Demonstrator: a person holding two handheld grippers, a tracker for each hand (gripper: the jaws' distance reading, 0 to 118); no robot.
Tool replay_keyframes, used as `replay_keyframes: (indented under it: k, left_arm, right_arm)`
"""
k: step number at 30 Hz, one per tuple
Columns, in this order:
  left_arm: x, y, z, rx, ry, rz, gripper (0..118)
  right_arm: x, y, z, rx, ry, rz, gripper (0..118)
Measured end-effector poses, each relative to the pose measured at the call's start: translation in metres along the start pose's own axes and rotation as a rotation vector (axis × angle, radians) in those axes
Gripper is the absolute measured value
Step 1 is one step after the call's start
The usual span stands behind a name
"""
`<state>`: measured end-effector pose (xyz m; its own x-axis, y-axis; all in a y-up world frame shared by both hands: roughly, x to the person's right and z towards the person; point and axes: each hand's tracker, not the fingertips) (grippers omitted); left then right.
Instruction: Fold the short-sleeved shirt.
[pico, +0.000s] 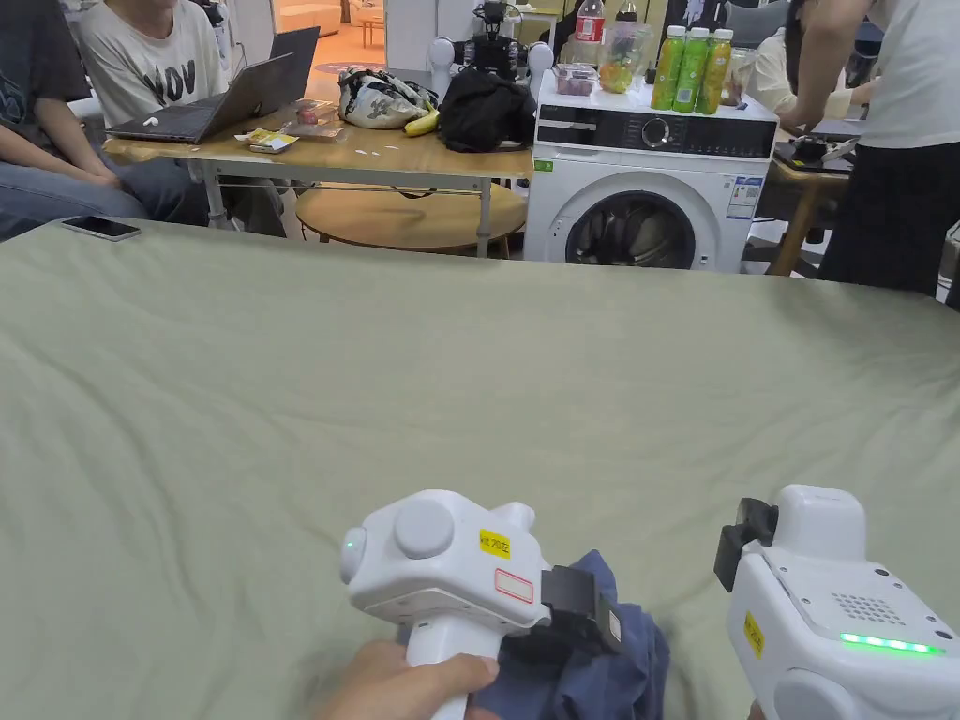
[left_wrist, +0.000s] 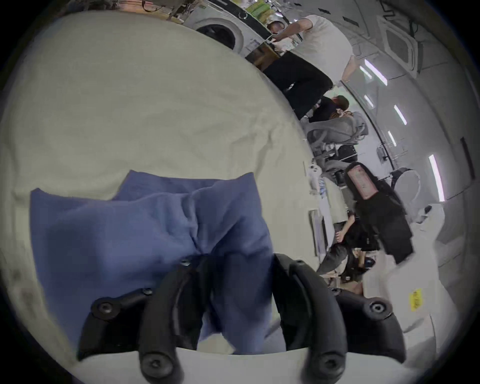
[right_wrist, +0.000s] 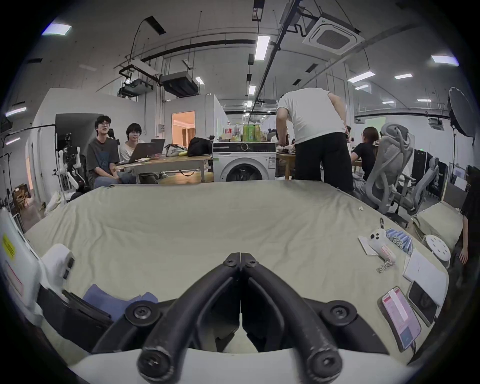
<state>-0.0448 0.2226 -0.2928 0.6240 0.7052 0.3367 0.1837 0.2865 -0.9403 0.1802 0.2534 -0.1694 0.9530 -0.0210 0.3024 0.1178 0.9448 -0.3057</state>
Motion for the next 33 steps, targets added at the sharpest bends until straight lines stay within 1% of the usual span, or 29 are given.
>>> replay_keyframes:
  k: [3, 4, 6, 7, 8, 9, 10, 12, 14, 15, 17, 19, 20, 23, 30, 31, 33]
  left_arm:
    - [0.001, -0.001, 0.026, 0.038, -0.058, -0.020, 45]
    - [-0.002, -0.002, 0.035, 0.069, -0.091, -0.010, 42]
    - [-0.007, 0.001, 0.043, 0.132, -0.087, -0.007, 34]
    - [-0.008, 0.002, 0.042, 0.133, -0.055, -0.020, 34]
    - [-0.010, 0.004, 0.039, 0.139, -0.021, -0.031, 20]
    - [-0.011, 0.006, 0.033, 0.123, 0.002, -0.025, 9]
    - [-0.014, 0.007, 0.024, 0.108, -0.015, -0.019, 8]
    - [-0.017, 0.007, 0.005, 0.047, -0.119, 0.000, 8]
    - [-0.017, 0.005, -0.015, 0.022, -0.219, 0.005, 8]
    - [-0.016, 0.004, -0.025, 0.023, -0.229, 0.002, 8]
    - [-0.014, 0.003, -0.045, 0.009, -0.215, -0.003, 7]
    - [-0.019, 0.001, -0.066, -0.031, -0.129, 0.032, 3]
    - [-0.020, 0.000, -0.074, -0.029, -0.099, 0.026, 1]
    - [-0.025, -0.006, -0.090, -0.025, -0.100, 0.012, 0]
    - [-0.018, -0.002, -0.072, -0.016, -0.099, -0.019, 0]
    - [-0.015, -0.002, -0.064, 0.001, -0.097, -0.043, 0]
    - [-0.008, -0.002, -0.042, 0.064, -0.088, -0.140, 0]
  right_arm:
    - [0.002, 0.000, 0.000, -0.001, 0.000, -0.002, 0]
    - [0.003, 0.000, 0.000, -0.001, 0.000, -0.003, 0]
    - [0.003, 0.000, 0.000, -0.001, -0.001, -0.007, 0]
    - [0.004, 0.000, 0.000, -0.003, 0.000, -0.008, 0]
    - [0.005, 0.000, 0.000, -0.004, -0.001, -0.010, 0]
    - [0.005, 0.000, -0.001, -0.006, -0.001, -0.012, 0]
    - [0.005, 0.000, -0.001, -0.007, -0.001, -0.013, 0]
    - [0.006, 0.000, 0.000, -0.009, -0.003, -0.013, 0]
    - [0.006, 0.000, 0.000, -0.008, -0.003, -0.012, 0]
    - [0.006, 0.000, 0.000, -0.008, -0.005, -0.009, 0]
    - [0.007, -0.001, 0.000, -0.010, -0.008, -0.005, 0]
    - [0.008, -0.001, -0.001, -0.014, -0.010, -0.004, 0]
    - [0.009, -0.002, -0.001, -0.015, -0.012, -0.003, 0]
    - [0.011, -0.003, -0.003, -0.019, -0.015, -0.005, 0]
    - [0.011, -0.002, -0.003, -0.012, -0.020, -0.007, 0]
    - [0.011, -0.002, -0.004, -0.009, -0.018, -0.011, 0]
    - [0.009, -0.001, -0.005, 0.004, -0.018, -0.012, 0]
